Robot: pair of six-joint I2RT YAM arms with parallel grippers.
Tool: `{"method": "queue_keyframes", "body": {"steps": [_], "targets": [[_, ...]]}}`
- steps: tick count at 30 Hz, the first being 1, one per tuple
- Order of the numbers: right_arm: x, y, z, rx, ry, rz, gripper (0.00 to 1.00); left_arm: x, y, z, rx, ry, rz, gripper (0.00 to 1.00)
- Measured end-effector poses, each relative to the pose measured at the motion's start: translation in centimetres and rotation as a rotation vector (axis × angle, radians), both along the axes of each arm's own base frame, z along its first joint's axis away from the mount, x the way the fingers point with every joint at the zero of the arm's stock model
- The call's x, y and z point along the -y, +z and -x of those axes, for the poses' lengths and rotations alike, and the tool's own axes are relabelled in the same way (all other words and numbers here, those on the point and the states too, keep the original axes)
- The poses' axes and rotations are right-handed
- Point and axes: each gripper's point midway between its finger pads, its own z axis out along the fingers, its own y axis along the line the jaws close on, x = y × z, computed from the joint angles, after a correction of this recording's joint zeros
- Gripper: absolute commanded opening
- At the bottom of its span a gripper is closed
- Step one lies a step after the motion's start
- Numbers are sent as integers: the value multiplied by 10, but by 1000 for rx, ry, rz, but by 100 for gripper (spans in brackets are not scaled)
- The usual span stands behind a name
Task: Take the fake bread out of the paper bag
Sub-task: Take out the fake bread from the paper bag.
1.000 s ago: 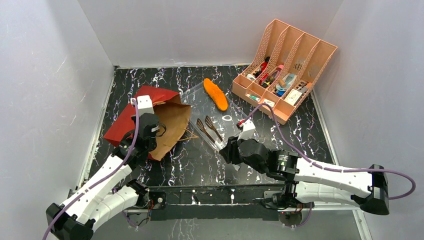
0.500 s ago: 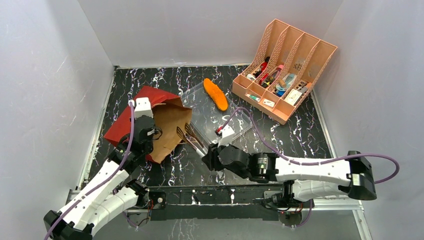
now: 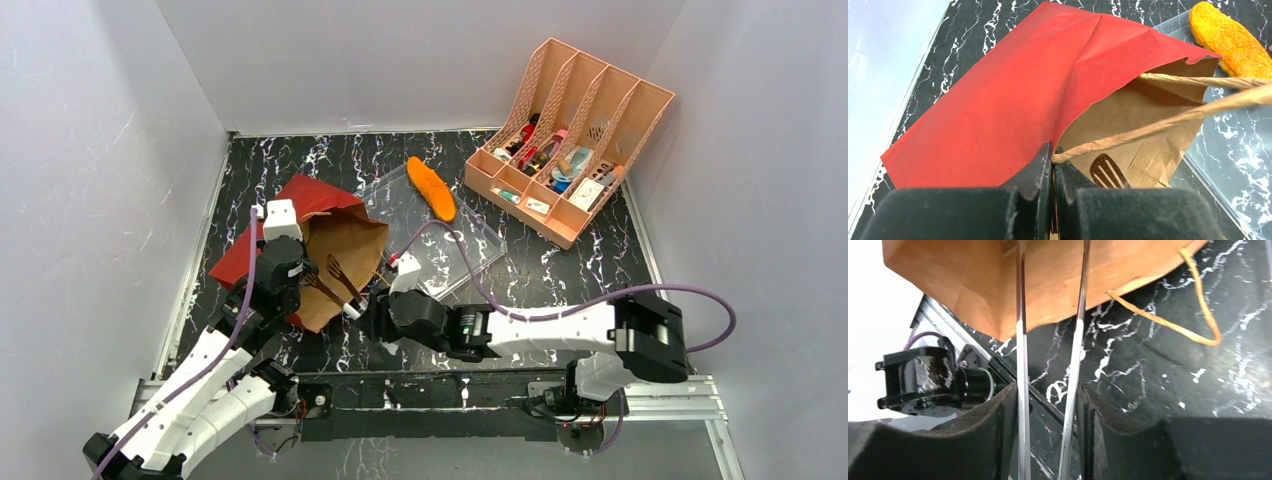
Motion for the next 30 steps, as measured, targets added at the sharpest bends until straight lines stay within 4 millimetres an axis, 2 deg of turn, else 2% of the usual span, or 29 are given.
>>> {"method": "queue_keyframes", "body": {"steps": [5, 11, 21, 30], "targets": [[-24, -4, 0, -53, -10, -70, 45, 0, -1, 2, -6, -5, 6, 0], [-42, -10, -1, -147, -24, -159, 45, 2, 3, 3, -2, -17, 15, 0], [-59, -16, -34, -286, -86, -313, 45, 3, 5, 6, -1, -34, 25, 0], [-75, -28, -43, -380, -83, -362, 45, 5, 4, 6, -3, -44, 30, 0]]}}
